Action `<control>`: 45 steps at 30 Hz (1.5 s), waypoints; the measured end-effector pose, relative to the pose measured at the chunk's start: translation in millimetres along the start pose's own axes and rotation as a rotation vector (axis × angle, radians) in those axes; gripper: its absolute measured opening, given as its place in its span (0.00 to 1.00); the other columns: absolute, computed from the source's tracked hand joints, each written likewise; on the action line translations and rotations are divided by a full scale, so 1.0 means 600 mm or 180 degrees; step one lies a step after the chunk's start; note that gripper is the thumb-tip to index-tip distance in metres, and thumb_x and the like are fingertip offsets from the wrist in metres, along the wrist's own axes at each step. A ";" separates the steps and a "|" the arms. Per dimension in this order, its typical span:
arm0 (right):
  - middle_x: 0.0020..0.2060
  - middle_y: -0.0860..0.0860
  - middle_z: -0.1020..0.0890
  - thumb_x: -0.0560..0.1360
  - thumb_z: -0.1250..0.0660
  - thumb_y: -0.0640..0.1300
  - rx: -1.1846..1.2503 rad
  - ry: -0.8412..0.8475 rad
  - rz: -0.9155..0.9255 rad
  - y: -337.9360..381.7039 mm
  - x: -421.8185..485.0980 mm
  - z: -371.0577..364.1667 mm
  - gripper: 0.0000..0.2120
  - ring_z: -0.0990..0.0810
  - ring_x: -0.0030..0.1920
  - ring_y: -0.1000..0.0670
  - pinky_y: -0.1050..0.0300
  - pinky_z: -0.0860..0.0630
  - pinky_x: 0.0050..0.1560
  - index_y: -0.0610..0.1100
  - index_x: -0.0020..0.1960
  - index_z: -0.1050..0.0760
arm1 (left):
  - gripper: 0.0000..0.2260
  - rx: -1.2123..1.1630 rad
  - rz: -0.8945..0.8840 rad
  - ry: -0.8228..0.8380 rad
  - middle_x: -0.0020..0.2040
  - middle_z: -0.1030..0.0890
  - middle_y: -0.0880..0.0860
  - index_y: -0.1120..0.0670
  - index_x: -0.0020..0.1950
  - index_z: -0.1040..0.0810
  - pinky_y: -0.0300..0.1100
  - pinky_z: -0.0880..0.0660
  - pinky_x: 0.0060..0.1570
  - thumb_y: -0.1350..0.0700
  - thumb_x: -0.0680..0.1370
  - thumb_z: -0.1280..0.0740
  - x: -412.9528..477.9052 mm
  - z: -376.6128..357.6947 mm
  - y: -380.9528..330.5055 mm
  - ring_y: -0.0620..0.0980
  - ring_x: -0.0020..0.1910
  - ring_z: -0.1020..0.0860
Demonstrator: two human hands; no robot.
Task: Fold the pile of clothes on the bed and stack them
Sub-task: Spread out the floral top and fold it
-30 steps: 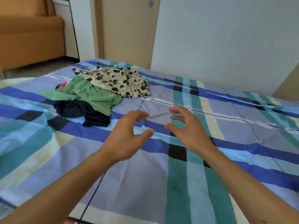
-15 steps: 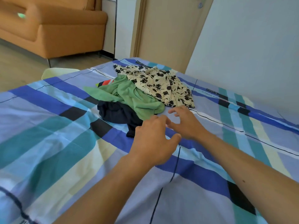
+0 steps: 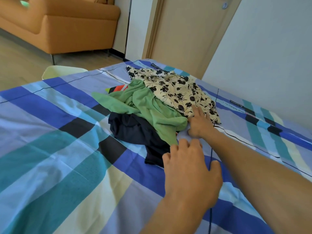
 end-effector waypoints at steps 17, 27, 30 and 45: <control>0.49 0.57 0.14 0.79 0.32 0.46 0.2725 0.0523 0.0465 -0.064 -0.311 0.051 0.09 0.17 0.52 0.54 0.54 0.22 0.58 0.45 0.51 0.14 | 0.28 0.0298 -0.0011 0.0241 0.66 0.31 0.52 0.50 0.73 0.37 0.52 0.31 0.66 0.43 0.76 0.32 -0.012 -0.006 0.007 0.55 0.65 0.32; 0.46 0.56 0.14 0.76 0.36 0.40 0.3822 0.1890 0.0652 -0.082 -0.744 0.014 0.15 0.19 0.44 0.58 0.65 0.26 0.47 0.55 0.48 0.13 | 0.49 -0.1523 0.1380 0.1138 0.73 0.32 0.56 0.53 0.81 0.60 0.52 0.22 0.54 0.41 0.75 0.28 -0.086 -0.098 -0.046 0.57 0.64 0.26; 0.36 0.66 0.16 0.82 0.38 0.37 0.4170 0.1804 0.0365 -0.093 -0.819 -0.009 0.29 0.19 0.40 0.66 0.67 0.25 0.48 0.67 0.35 0.16 | 0.59 -0.1375 0.1219 0.1379 0.80 0.40 0.58 0.54 0.79 0.70 0.51 0.33 0.71 0.45 0.72 0.23 -0.133 -0.158 -0.073 0.60 0.75 0.35; 0.58 0.60 0.16 0.49 0.16 0.65 0.5689 -0.0286 -0.1116 -0.232 -0.911 -0.085 0.50 0.18 0.59 0.57 0.59 0.23 0.59 0.57 0.68 0.28 | 0.10 -0.1690 0.0364 0.2773 0.46 0.13 0.52 0.54 0.55 0.25 0.43 0.19 0.50 0.66 0.78 0.32 -0.310 -0.264 -0.197 0.51 0.48 0.15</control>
Point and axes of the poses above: each hand's wrist, its own x-axis towards the middle knuckle, its own z-axis out of the back of the hand, y = z × x, the point moved 5 cm from there along x, towards the middle knuckle
